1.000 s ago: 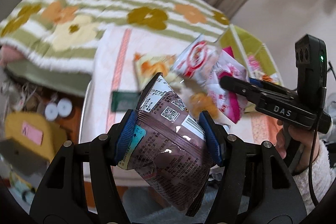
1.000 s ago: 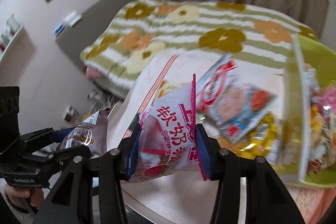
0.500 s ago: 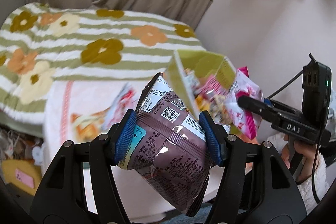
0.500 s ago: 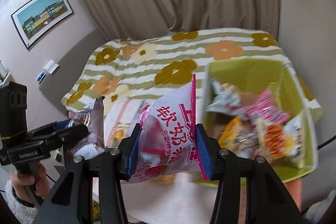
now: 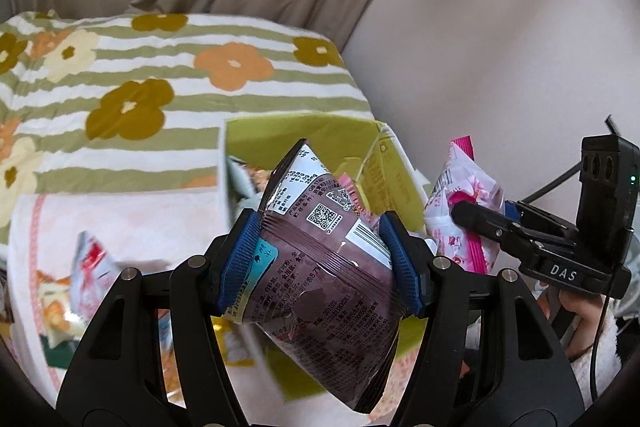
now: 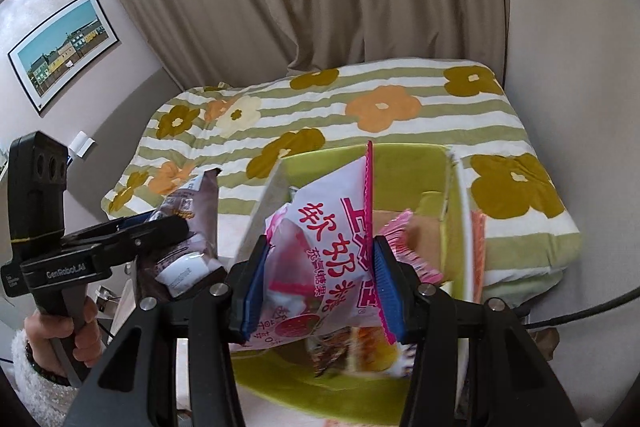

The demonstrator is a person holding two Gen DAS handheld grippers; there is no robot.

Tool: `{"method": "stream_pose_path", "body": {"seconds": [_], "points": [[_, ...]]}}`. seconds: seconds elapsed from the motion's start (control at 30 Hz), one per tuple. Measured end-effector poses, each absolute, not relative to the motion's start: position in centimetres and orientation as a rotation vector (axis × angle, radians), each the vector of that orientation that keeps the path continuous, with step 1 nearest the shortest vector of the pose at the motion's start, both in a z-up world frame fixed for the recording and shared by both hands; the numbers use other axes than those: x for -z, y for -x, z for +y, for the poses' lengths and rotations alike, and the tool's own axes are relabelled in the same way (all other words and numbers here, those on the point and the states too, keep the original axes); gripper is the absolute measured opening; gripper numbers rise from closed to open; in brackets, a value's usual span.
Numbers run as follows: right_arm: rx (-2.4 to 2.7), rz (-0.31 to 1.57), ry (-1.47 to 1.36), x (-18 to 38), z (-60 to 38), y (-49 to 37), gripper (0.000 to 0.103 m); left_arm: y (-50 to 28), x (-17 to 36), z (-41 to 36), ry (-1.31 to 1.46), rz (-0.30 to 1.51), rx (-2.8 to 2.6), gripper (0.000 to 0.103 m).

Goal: Organize snacks
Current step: 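Carry the brown bag and pink bag over the box and open both tools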

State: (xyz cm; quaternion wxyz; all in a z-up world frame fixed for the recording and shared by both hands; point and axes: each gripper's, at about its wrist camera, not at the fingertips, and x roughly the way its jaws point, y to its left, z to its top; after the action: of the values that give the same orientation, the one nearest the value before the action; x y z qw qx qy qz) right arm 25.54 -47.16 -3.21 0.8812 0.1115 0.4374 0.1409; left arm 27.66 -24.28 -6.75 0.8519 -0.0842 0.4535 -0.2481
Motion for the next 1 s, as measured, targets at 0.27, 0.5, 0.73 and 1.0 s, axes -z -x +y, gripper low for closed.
{"method": "stream_pose_path", "body": {"seconds": [0.27,0.5,0.73,1.0], "points": [[-0.256,0.937,-0.290,5.2,-50.6,-27.7,0.045,-31.8,9.8,-29.8,0.068,1.032,0.569,0.059],[-0.233,0.964,-0.318,6.4,-51.6,-30.2,0.045,-33.6,11.5,-32.1,-0.010,1.064,0.583,0.081],[-0.211,1.012,-0.327,8.0,-51.7,-31.8,0.045,-33.2,12.5,-30.6,-0.047,1.087,0.549,0.102],[-0.223,1.057,-0.304,9.5,-50.6,-33.7,0.045,-31.7,13.1,-26.8,0.028,1.096,0.517,0.102]]}}
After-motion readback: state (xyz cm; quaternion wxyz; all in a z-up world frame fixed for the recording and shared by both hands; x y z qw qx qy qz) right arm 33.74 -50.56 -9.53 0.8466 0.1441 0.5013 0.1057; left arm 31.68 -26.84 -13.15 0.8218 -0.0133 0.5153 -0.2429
